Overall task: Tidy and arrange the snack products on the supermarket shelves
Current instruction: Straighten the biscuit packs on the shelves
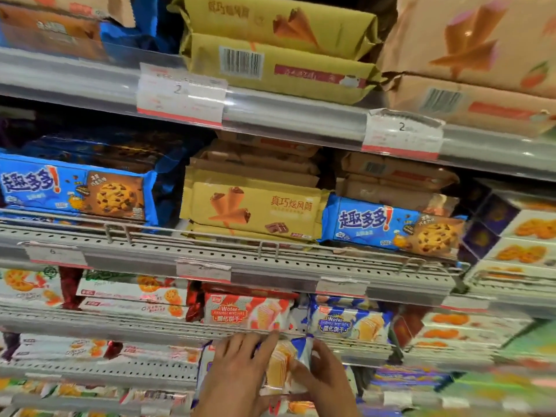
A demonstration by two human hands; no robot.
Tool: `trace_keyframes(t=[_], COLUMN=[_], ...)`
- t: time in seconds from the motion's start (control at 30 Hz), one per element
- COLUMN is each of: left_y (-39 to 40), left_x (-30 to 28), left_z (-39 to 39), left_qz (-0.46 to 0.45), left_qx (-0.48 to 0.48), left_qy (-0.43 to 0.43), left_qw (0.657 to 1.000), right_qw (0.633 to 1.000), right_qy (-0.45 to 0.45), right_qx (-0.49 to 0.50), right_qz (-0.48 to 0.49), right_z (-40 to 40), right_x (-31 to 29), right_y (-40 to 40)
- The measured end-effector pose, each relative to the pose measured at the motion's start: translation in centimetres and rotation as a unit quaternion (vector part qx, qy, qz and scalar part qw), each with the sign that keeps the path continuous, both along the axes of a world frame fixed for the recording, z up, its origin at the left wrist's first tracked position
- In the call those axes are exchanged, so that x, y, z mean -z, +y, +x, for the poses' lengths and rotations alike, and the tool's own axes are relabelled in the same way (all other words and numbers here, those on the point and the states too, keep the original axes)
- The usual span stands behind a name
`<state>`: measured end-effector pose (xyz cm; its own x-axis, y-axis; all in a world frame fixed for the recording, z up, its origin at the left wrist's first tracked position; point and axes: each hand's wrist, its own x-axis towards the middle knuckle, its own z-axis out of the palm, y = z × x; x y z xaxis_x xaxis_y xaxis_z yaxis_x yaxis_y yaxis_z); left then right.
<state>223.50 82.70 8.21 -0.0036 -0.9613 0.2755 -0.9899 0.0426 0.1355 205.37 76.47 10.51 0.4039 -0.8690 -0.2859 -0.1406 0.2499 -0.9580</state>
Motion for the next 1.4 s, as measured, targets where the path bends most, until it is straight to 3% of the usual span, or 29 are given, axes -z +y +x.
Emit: trace_keyframes(t=[0.13,0.23,0.33,0.43,0.5,0.6,0.8,0.93,1.1,1.3,1.4], left_y=[-1.5,-1.8,-1.9,-2.7,-3.3,-3.4,-3.7,-4.5,-6.2,-8.2,-9.4], left_x=[-0.2,-0.8,-0.8,-1.1,-1.0,-1.2,-1.5,-2.5,-3.9,-6.4,-6.9], left_z=[-2.5,-3.2,-3.3,-4.5,-5.8,-7.7,-9.8,-11.1,-11.9,-11.4,-10.7], left_qz=[-0.050,-0.106,-0.112,-0.045,-0.025,-0.004,0.038,0.050,0.041,-0.043,-0.022], left_qx=[0.032,-0.011,-0.103,-0.158,-0.174,-0.191,-0.171,-0.153,-0.128,-0.113,-0.131], left_qy=[0.058,0.178,0.364,0.544,0.600,0.632,0.620,0.586,0.555,0.483,0.439], left_qw=[0.997,0.978,0.919,0.823,0.780,0.751,0.765,0.794,0.821,0.867,0.889], right_qw=[0.995,0.981,0.971,0.969,0.967,0.967,0.963,0.948,0.914,0.917,0.922], right_qy=[-0.027,-0.049,-0.073,-0.100,-0.114,-0.105,0.010,0.156,0.221,0.232,0.226], right_qx=[0.097,0.186,0.223,0.224,0.223,0.230,0.266,0.229,0.196,0.185,0.151], right_qz=[-0.008,0.022,0.039,0.042,0.038,0.028,-0.048,-0.159,-0.276,-0.265,-0.275], right_z=[-4.2,-7.8,-10.5,-11.7,-11.9,-12.0,-12.4,-12.1,-12.7,-12.4,-12.0], right_x=[0.7,1.1,0.8,0.6,0.8,1.1,2.4,1.1,-0.6,-1.8,-2.0], right_y=[-1.4,-2.7,-3.8,-4.5,-4.8,-5.3,-6.8,-7.2,-9.7,-12.9,-13.8])
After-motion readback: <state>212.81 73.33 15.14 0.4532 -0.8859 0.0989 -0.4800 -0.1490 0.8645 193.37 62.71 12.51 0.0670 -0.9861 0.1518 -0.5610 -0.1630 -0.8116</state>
